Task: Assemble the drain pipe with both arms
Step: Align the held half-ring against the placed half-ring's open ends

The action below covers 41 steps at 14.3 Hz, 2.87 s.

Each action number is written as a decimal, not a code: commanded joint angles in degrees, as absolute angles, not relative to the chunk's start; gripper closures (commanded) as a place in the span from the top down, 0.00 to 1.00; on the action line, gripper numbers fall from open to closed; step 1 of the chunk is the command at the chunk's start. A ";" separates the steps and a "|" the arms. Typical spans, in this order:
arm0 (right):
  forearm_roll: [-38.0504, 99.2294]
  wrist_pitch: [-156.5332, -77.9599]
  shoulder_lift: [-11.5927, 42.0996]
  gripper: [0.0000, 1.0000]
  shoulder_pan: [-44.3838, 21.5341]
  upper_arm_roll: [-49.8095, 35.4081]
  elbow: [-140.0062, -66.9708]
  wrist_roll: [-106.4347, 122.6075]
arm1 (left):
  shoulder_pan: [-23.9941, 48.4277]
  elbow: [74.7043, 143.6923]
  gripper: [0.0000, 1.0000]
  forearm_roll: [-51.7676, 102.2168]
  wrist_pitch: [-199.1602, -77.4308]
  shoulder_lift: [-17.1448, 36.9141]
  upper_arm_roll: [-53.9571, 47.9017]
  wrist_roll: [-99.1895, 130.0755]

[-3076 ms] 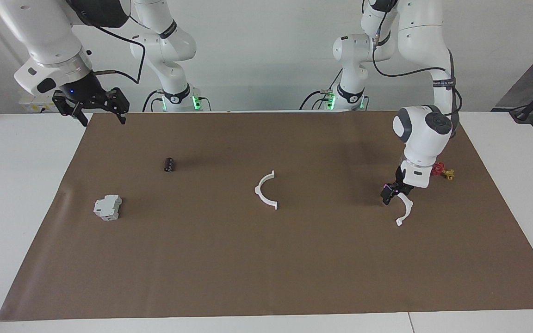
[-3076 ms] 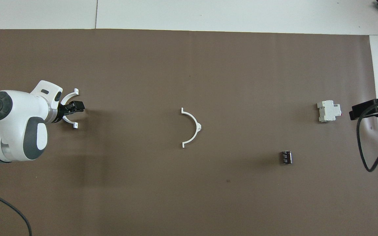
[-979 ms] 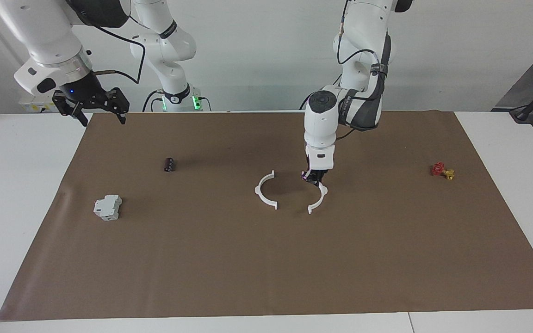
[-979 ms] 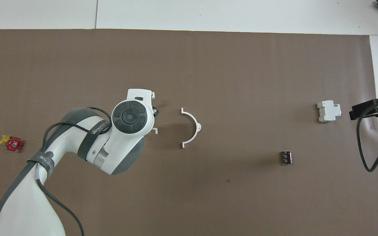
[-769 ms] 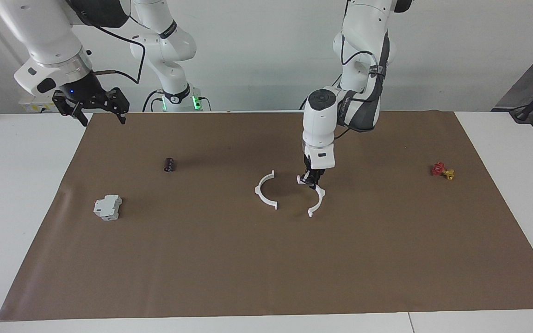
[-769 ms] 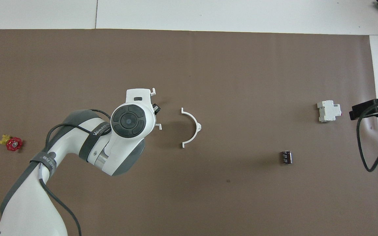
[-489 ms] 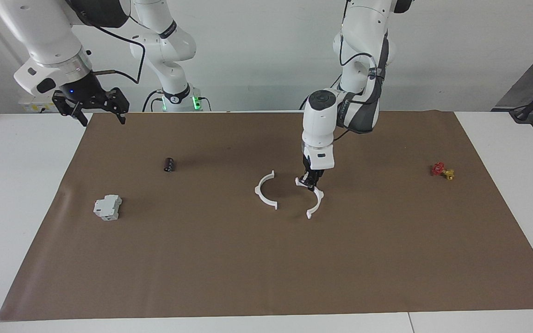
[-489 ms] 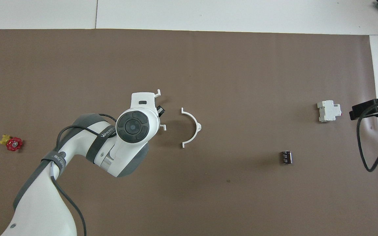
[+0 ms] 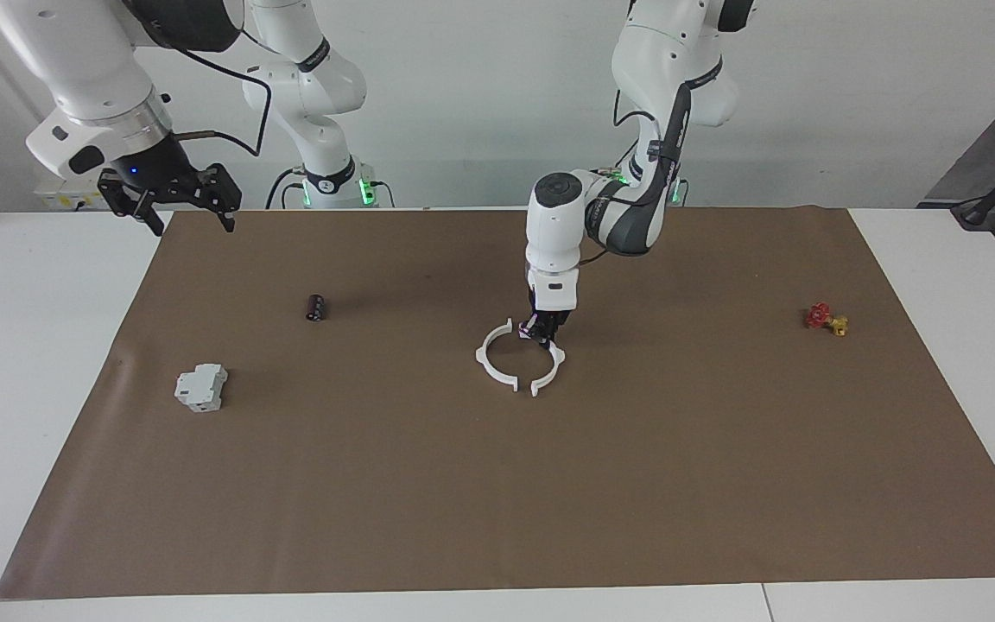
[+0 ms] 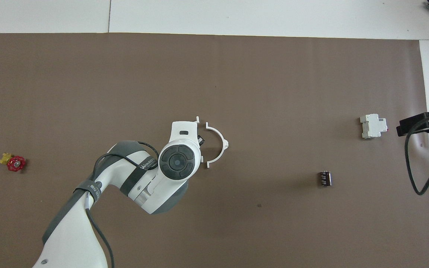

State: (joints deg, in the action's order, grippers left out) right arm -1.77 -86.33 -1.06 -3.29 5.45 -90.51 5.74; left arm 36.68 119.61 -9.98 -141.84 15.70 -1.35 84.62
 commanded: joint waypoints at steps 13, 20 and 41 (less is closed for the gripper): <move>-1.23 -86.13 -2.29 1.00 -2.90 5.19 -91.67 5.01 | 38.93 121.11 0.00 -11.07 -141.33 14.68 -0.44 85.78; -1.23 -86.13 -2.29 1.00 -2.90 5.19 -91.67 5.01 | 39.20 121.73 0.00 -11.07 -143.52 15.29 -0.44 85.69; -1.23 -86.13 -2.29 1.00 -2.90 5.19 -91.67 5.01 | 40.87 121.64 0.00 -11.16 -142.38 15.38 -0.18 85.69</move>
